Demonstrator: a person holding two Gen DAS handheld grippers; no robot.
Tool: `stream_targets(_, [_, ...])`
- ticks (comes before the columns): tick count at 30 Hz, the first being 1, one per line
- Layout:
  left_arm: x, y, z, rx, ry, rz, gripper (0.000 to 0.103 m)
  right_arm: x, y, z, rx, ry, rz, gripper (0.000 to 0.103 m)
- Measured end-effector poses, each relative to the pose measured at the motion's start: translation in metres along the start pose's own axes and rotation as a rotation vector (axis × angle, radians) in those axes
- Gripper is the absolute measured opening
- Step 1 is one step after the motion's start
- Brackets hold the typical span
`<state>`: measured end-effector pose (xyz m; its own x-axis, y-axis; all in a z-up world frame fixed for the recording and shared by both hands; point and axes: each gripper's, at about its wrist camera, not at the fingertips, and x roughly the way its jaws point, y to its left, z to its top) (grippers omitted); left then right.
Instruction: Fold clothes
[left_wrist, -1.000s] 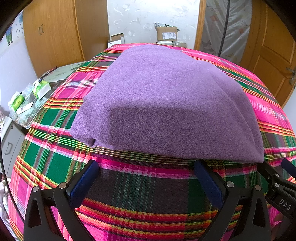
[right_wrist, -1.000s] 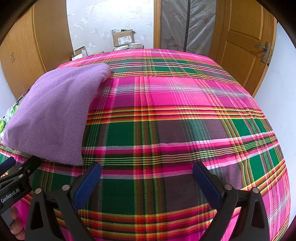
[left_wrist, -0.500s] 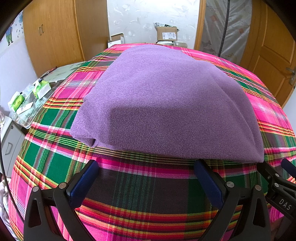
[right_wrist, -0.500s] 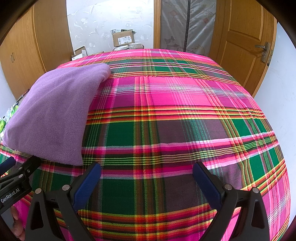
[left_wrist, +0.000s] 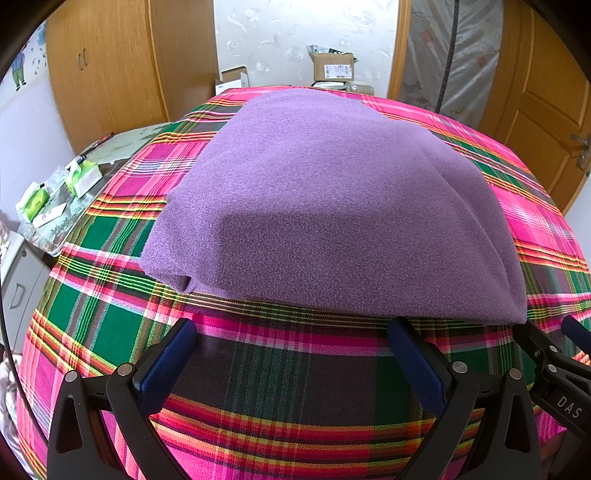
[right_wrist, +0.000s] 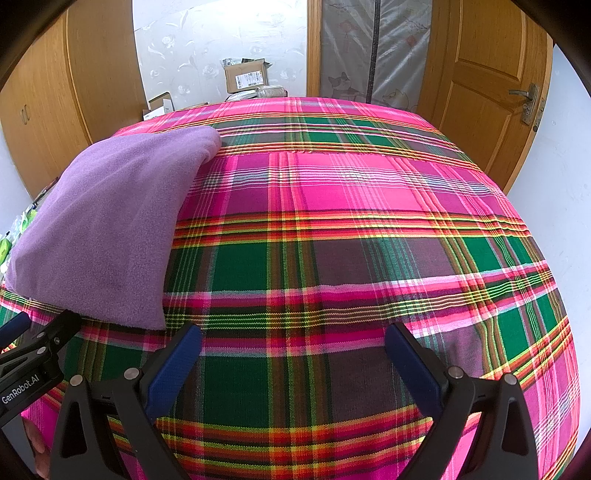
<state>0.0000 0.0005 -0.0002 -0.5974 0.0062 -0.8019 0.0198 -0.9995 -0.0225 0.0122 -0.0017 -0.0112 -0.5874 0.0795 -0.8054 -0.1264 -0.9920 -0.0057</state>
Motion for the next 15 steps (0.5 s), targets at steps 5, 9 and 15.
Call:
stream_targets(5, [0.0000, -0.0001, 0.0000, 0.000, 0.000, 0.001, 0.103, 0.0001, -0.0001, 0.0002, 0.000, 0.000, 0.000, 0.101])
stream_targets(9, [-0.0001, 0.0000, 0.0000, -0.001, 0.000, 0.001, 0.103, 0.0001, -0.0003, 0.0007, 0.000, 0.000, 0.000, 0.101])
stream_targets(15, [-0.0003, 0.0001, 0.0000, -0.002, 0.000, 0.003, 0.103, 0.0004, -0.0008, 0.0005, 0.003, 0.000, -0.001, 0.101])
